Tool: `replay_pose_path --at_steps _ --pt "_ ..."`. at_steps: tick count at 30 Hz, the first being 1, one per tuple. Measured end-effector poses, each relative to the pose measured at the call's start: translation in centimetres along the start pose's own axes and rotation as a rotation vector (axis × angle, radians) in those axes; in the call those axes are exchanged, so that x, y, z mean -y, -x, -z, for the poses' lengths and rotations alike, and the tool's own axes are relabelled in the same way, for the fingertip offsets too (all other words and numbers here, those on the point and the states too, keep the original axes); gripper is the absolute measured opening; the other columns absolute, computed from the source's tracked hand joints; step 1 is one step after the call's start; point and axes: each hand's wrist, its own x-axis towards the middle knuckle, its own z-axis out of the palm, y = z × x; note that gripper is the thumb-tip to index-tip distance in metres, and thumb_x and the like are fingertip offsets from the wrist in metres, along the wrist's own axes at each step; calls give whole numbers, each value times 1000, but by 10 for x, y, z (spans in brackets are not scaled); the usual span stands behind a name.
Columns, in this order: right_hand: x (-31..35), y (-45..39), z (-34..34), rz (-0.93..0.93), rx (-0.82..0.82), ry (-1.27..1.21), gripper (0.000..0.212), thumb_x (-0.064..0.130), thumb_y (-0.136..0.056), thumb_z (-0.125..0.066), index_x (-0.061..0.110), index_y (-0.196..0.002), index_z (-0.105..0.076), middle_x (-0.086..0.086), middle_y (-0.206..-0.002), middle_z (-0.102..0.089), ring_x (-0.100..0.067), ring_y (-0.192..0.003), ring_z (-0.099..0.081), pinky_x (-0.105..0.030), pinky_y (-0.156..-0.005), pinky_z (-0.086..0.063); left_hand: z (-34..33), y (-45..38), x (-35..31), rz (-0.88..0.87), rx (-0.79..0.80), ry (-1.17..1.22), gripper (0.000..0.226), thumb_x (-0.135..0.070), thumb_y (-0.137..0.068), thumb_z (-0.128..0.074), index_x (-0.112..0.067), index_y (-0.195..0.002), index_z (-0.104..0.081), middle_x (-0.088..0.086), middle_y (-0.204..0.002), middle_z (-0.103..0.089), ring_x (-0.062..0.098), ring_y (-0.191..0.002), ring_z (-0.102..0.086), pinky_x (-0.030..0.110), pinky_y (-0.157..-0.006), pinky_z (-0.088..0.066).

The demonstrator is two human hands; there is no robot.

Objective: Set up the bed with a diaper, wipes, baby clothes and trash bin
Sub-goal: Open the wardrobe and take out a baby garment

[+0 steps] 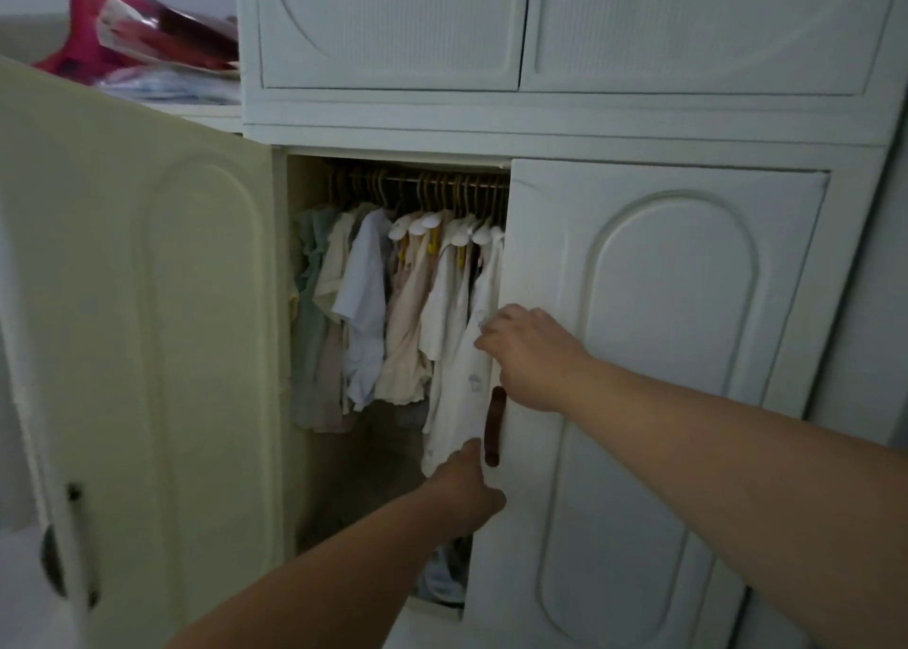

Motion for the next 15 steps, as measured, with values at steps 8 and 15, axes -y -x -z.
replay_pose_path --at_steps 8,15 --pt "-19 -19 -21 177 -43 270 31 13 -91 -47 19 -113 -68 0 -121 -62 -27 -126 -42 -47 -118 -8 -8 -40 -3 26 -21 265 41 -37 -72 -71 -32 -104 -44 -3 -105 -56 9 -91 -57 20 -66 -47" --pt "-16 -16 -18 202 -35 316 23 17 -93 -51 20 -105 -71 0 -111 -63 -25 -119 -45 -48 -120 -2 1 -39 -2 53 23 393 52 -29 -60 -72 -24 -109 -52 8 -112 -59 26 -103 -60 48 -92 -54"
